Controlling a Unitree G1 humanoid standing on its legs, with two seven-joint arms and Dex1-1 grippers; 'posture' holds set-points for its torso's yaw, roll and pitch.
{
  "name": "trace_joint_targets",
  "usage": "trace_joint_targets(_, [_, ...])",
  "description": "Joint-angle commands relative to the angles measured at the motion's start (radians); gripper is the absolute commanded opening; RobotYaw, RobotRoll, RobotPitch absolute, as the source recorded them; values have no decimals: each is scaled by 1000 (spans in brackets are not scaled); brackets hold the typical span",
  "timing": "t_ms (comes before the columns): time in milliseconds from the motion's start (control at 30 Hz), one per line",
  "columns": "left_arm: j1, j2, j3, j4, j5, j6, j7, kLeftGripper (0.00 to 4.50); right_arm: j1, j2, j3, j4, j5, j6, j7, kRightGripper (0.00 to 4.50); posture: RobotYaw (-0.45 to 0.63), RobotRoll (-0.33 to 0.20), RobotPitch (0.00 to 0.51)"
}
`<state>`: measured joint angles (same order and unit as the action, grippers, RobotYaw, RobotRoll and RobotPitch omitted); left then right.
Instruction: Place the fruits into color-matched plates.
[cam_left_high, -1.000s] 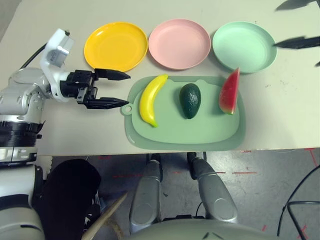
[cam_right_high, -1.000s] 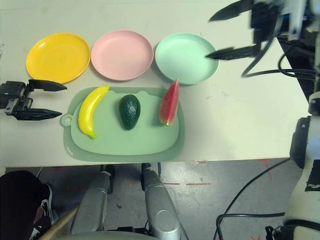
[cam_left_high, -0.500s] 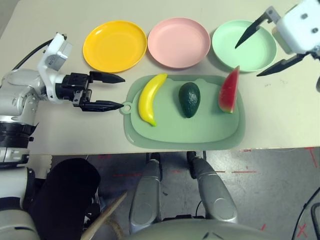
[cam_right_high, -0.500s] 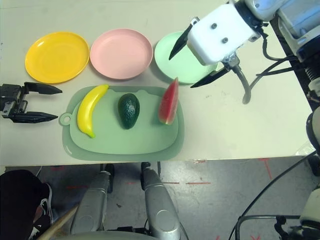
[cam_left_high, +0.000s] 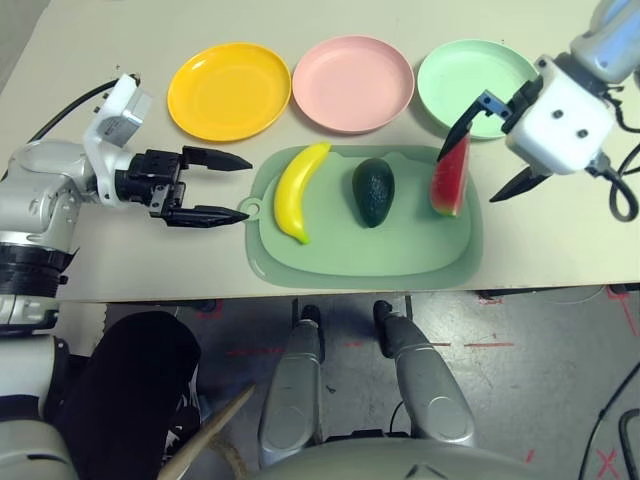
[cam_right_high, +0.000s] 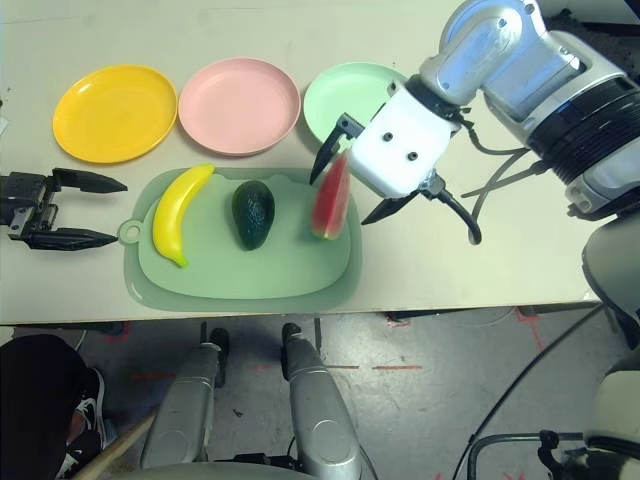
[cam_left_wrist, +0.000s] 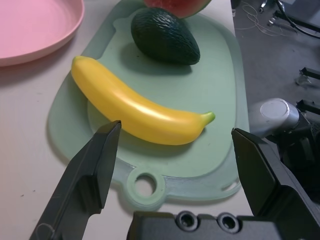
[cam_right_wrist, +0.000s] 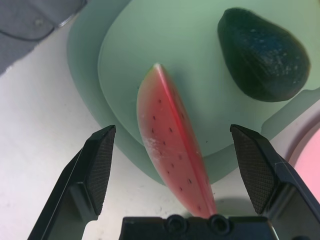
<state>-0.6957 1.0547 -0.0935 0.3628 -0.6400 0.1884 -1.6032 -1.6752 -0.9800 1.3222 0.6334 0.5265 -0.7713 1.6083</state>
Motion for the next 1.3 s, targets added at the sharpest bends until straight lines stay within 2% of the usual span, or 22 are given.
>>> trace_joint_targets(33, [26,19,11,-20,1,9,-11,4500,23,29,-39,38,-46,-30,6,4460,-76,0,377])
trace_joint_targets(367, [30,22,14,-43,7,20,-11,4500,90,108,-142,101,-139,-3,6,4460,-76,0,390])
trace_joint_targets(667, [17,16,23,-43,65,-11,-11,4500,159,159,-261,144,-238,43,6,4460,-66,0,399])
trace_joint_targets(867, [14,-17,61,-42,106,-58,-11,4500,187,198,-322,182,-301,51,6,4460,-57,0,399])
trace_joint_targets(1233, [22,-38,90,-47,143,-67,-11,4500,216,225,-371,210,-358,68,6,4460,-54,0,401])
trace_joint_targets(1300, [21,-42,96,-48,147,-70,-11,4500,220,218,-359,201,-350,82,6,4207,-53,0,400])
